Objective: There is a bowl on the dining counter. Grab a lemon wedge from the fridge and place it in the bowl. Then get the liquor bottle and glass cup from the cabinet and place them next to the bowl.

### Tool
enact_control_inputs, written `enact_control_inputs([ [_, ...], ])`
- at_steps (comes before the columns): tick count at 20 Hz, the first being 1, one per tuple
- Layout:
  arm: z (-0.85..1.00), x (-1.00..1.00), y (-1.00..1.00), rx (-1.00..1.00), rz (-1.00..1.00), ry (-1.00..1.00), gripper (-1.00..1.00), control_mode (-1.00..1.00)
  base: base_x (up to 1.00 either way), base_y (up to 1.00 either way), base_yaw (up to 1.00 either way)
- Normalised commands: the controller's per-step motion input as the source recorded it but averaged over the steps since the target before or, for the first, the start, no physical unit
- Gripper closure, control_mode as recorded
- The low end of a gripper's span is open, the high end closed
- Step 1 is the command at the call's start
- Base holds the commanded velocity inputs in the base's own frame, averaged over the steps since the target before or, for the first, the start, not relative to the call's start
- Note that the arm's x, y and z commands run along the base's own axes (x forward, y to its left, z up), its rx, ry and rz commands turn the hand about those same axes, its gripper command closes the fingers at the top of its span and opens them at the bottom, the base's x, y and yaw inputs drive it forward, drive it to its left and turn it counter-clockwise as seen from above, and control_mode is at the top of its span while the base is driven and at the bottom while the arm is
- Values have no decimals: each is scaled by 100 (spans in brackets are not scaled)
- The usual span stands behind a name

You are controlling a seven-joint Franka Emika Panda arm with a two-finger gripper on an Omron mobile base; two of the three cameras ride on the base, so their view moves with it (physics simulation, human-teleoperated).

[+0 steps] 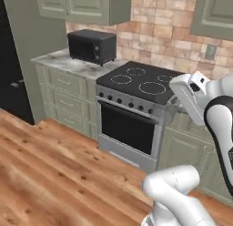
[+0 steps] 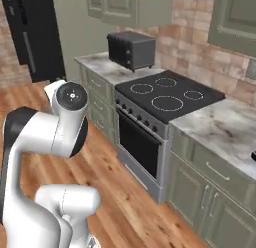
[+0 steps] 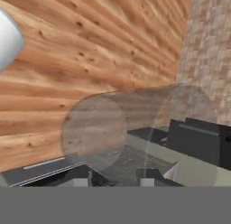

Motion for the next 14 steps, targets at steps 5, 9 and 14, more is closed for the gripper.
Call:
enact_control_inputs([
  [5, 0, 0, 0, 0, 0, 0, 100, 100, 0, 94, 70],
  [9, 0, 0, 0, 0, 0, 0, 100, 100, 9, 95, 65],
  [14, 0, 0, 0, 0, 0, 0, 100, 100, 72, 89, 47],
])
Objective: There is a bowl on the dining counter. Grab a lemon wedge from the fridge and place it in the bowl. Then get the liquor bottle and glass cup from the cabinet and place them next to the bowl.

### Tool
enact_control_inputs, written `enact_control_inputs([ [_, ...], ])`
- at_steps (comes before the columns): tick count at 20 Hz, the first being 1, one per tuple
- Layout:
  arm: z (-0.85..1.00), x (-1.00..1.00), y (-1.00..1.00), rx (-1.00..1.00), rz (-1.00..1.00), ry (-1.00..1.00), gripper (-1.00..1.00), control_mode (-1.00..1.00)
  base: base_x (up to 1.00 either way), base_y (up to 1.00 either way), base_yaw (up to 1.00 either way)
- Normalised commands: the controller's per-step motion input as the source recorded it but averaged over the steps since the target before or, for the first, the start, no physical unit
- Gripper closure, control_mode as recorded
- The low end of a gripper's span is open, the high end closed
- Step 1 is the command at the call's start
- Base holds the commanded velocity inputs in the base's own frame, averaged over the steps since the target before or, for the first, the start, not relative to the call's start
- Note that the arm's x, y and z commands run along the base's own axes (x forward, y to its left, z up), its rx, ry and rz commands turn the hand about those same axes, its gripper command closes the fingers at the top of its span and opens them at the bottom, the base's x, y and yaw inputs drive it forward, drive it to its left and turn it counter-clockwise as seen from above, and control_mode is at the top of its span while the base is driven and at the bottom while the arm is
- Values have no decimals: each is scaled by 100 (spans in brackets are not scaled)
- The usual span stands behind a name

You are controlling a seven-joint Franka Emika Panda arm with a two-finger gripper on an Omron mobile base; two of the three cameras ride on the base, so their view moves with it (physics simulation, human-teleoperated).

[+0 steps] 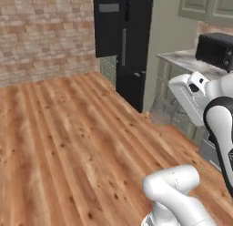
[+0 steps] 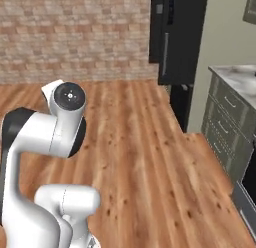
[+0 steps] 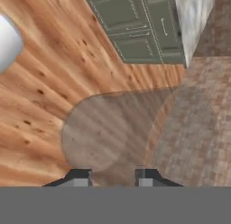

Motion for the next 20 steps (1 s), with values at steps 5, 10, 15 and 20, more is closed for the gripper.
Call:
enact_control_inputs([
  [5, 0, 0, 0, 0, 0, 0, 100, 100, 100, 93, 32],
  [10, 0, 0, 0, 0, 0, 0, 100, 100, 100, 89, 30],
  [15, 0, 0, 0, 0, 0, 0, 100, 100, 100, 55, 44],
  [20, 0, 0, 0, 0, 0, 0, 100, 100, 100, 3, 50],
])
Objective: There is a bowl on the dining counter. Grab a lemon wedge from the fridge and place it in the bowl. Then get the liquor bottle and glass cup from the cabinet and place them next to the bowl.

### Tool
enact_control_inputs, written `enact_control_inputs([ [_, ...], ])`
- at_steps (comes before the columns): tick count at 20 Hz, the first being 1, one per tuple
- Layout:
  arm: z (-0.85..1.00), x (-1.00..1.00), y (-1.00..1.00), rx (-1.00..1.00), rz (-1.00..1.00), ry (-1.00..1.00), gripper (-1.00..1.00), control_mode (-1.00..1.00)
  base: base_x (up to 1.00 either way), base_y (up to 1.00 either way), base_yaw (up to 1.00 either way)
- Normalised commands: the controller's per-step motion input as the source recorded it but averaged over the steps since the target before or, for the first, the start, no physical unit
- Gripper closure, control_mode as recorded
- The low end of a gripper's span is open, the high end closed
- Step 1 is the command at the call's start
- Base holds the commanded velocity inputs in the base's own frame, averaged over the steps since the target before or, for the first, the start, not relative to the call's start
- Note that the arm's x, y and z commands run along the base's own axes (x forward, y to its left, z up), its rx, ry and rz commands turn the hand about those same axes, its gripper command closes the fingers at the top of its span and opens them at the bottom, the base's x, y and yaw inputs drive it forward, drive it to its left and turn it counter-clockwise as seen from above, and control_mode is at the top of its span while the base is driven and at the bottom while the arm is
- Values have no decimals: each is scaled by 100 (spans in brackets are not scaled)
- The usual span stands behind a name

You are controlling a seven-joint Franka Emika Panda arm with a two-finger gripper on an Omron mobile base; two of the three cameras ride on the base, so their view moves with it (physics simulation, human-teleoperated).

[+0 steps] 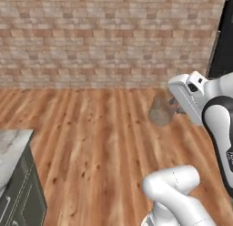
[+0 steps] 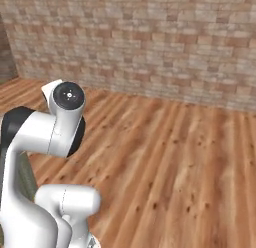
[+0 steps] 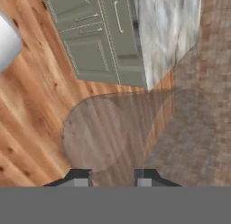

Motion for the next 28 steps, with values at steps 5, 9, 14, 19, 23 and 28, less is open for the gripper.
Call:
enact_control_inputs([
  [5, 0, 0, 0, 0, 0, 0, 100, 100, 100, 0, 56],
  [9, 0, 0, 0, 0, 0, 0, 100, 100, 100, 0, 60],
  [14, 0, 0, 0, 0, 0, 0, 100, 100, 100, 0, 60],
  [19, 0, 0, 0, 0, 0, 0, 100, 100, 100, -3, 59],
  [23, 0, 0, 0, 0, 0, 0, 100, 100, 100, -2, 59],
  [28, 0, 0, 0, 0, 0, 0, 100, 100, 100, -10, 61],
])
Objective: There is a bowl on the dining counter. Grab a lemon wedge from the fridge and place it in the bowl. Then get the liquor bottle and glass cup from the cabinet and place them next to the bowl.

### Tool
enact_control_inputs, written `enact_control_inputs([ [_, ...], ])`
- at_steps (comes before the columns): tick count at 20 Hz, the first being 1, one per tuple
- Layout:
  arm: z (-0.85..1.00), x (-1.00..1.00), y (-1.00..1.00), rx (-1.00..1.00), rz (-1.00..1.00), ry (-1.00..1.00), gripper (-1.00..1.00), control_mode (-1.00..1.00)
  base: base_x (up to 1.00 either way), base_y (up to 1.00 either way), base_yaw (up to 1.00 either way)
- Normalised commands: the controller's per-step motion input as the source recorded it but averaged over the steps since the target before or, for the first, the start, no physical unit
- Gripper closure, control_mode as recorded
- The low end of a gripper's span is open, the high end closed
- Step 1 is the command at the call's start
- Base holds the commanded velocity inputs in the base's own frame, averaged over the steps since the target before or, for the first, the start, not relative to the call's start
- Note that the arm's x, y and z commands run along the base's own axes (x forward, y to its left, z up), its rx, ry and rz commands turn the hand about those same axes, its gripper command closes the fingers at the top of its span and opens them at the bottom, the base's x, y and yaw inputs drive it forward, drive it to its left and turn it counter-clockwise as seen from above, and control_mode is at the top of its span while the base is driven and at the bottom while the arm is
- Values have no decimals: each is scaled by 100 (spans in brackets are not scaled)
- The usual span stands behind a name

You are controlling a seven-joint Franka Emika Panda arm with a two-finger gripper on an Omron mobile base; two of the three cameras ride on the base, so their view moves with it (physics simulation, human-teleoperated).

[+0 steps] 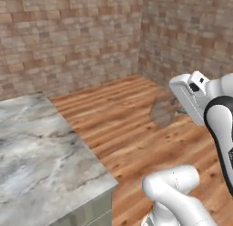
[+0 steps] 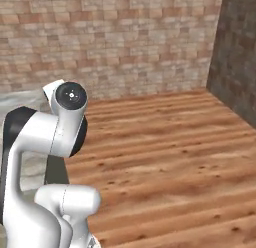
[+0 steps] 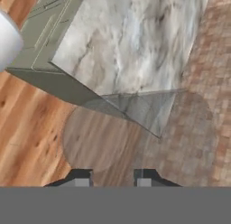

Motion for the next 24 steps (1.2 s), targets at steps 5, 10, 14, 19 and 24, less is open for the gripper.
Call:
enact_control_inputs([
  [5, 0, 0, 0, 0, 0, 0, 100, 100, 93, -30, 57],
  [10, 0, 0, 0, 0, 0, 0, 100, 100, 73, -47, 51],
  [14, 0, 0, 0, 0, 0, 0, 100, 100, 67, -67, 41],
  [19, 0, 0, 0, 0, 0, 0, 100, 100, 54, -96, 26],
  [24, 0, 0, 0, 0, 0, 0, 100, 100, 54, -100, 21],
])
